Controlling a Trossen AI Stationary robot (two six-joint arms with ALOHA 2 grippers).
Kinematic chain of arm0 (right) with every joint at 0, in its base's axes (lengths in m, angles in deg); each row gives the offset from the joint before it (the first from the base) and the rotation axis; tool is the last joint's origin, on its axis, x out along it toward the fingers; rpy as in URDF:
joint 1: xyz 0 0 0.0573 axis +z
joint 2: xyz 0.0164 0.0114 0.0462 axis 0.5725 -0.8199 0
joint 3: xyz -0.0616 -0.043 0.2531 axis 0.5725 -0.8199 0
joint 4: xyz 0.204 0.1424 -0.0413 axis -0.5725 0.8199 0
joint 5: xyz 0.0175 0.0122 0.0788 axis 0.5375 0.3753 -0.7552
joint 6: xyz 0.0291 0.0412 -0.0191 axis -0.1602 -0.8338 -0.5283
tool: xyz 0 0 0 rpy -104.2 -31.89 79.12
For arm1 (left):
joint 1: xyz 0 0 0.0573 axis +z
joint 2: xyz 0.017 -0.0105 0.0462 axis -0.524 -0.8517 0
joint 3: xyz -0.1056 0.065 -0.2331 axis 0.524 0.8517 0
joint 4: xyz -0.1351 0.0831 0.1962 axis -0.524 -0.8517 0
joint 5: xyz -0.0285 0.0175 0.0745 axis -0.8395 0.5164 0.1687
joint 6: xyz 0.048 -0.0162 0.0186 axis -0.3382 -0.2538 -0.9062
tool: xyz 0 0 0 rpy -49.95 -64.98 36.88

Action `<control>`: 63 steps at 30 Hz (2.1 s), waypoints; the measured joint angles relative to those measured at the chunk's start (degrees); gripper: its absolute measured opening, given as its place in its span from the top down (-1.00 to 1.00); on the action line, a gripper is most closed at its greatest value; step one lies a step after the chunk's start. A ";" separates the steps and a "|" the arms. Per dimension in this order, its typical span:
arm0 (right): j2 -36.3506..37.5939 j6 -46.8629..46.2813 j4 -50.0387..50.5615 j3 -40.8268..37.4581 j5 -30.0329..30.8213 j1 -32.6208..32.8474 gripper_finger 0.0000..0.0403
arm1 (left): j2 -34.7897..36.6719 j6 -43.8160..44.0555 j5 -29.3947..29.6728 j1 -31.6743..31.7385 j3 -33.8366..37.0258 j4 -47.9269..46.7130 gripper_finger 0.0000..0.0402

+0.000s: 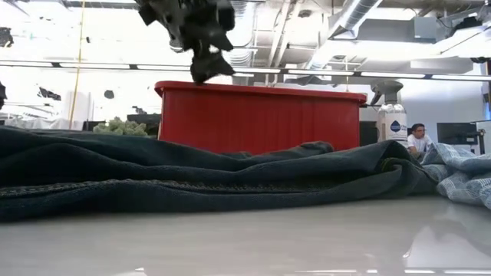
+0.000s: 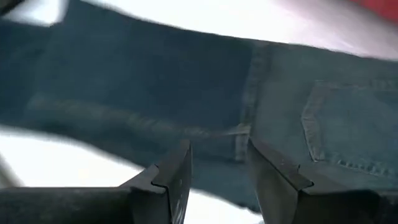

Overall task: Fold Laundry from Bin
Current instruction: Fold the blue denim pants

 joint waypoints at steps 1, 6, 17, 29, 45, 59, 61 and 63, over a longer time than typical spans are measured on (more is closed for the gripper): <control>-0.28 -1.64 -0.03 -1.22 -0.04 -1.17 0.12 | 1.30 0.17 0.89 0.06 0.00 -1.40 -0.05; -0.18 3.04 -7.30 -8.71 -0.50 -5.73 0.18 | 9.04 2.47 0.51 -0.10 0.09 -10.51 -0.05; -0.34 38.80 -56.92 -25.91 -15.78 -8.50 0.58 | 31.61 21.21 4.93 -20.88 -0.68 -14.64 -0.05; -2.12 66.24 -80.32 -26.37 -20.89 -9.54 0.58 | 37.22 30.34 46.65 -50.50 -6.69 -24.50 -0.05; -16.63 75.26 -84.69 -14.53 -23.11 -3.48 -0.25 | 36.92 28.89 43.51 -51.91 -6.67 -29.44 -0.05; -30.35 78.56 -73.84 2.57 -11.19 -1.48 -0.42 | 36.92 27.15 41.75 -51.91 -6.67 -31.27 -0.05; -30.43 78.51 -73.58 2.57 -11.23 -1.71 -0.42 | 36.92 26.62 41.75 -51.91 -6.67 -31.30 -0.05; -30.82 78.87 -73.98 2.60 -11.30 -1.76 -0.42 | 36.92 26.16 41.75 -51.91 -6.67 -31.32 -0.05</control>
